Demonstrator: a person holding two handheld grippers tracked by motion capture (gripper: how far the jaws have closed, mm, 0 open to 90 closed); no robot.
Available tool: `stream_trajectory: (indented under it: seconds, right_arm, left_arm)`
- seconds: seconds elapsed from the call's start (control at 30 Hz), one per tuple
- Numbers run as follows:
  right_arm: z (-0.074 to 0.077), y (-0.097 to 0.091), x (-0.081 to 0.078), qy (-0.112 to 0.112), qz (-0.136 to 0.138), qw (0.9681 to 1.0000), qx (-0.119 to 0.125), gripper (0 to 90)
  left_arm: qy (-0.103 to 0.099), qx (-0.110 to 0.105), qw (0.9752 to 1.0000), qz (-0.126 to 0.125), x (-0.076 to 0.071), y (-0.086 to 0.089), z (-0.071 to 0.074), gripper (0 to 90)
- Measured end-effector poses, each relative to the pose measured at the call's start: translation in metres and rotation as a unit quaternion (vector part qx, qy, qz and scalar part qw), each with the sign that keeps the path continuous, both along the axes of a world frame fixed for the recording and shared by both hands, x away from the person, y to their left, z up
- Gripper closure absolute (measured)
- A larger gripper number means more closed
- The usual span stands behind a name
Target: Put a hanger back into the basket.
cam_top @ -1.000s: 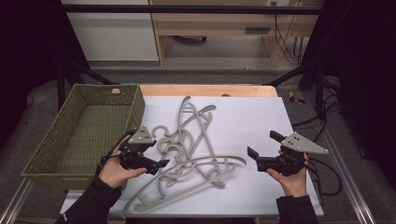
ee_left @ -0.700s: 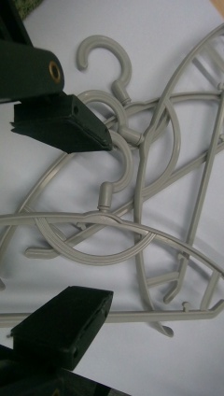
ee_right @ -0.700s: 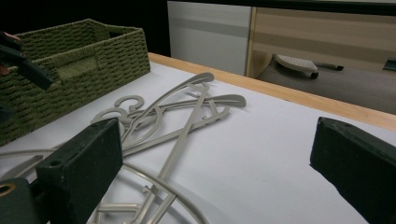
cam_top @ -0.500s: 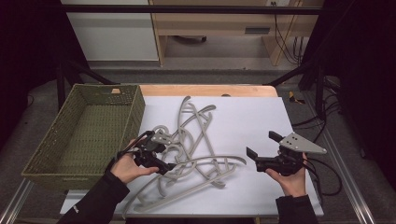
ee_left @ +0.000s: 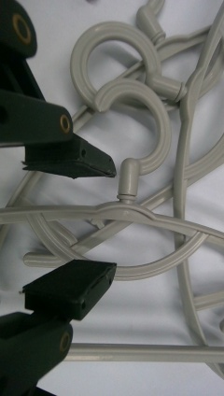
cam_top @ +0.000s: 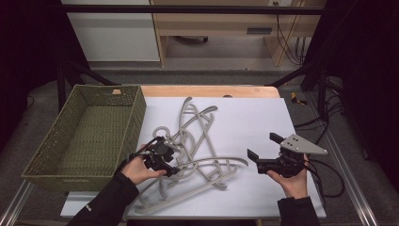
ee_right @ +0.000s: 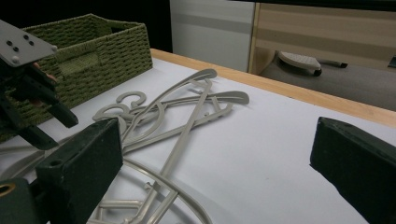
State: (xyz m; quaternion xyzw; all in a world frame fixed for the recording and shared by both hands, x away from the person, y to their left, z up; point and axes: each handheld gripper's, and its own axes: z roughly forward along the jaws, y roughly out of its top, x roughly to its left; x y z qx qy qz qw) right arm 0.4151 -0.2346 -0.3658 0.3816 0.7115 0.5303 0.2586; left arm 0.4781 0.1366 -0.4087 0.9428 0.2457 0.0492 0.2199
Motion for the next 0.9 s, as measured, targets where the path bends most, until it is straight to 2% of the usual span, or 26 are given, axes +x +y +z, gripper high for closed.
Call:
stream_trajectory:
  seconds: [0.13, 0.33, 0.5, 0.63, 0.7, 0.77, 0.9]
  right_arm:
    - [0.000, 0.000, 0.000, 0.000, 0.001, 1.0000, -0.002, 2.8]
    - [-0.001, 0.001, 0.000, 0.002, 0.002, 1.0000, -0.003, 2.8]
    - [-0.001, 0.001, 0.001, 0.003, 0.004, 1.0000, -0.004, 2.8]
    - [-0.001, 0.001, 0.001, 0.003, 0.004, 1.0000, -0.005, 2.8]
    - [-0.001, 0.001, 0.001, 0.003, 0.004, 1.0000, -0.005, 2.8]
    - [-0.001, 0.001, 0.001, 0.003, 0.004, 1.0000, -0.004, 2.8]
    - [-0.001, 0.001, 0.000, 0.003, 0.004, 1.0000, -0.004, 2.8]
  left_arm:
    - [0.000, 0.011, 0.9999, 0.001, 0.002, -0.002, -0.008, 57.4]
    - [0.003, 0.021, 0.9998, 0.000, 0.006, -0.003, -0.017, 61.9]
    - [0.020, 0.029, 0.9994, 0.000, 0.008, -0.004, -0.025, 67.6]
    - [0.025, 0.037, 0.9990, 0.001, 0.008, -0.005, -0.028, 75.0]
    - [0.027, 0.031, 0.9992, 0.000, 0.007, -0.005, -0.028, 77.9]
    - [0.022, 0.034, 0.9992, 0.001, 0.006, -0.005, -0.028, 81.3]
    - [0.014, 0.039, 0.9991, 0.001, 0.005, -0.005, -0.027, 81.9]
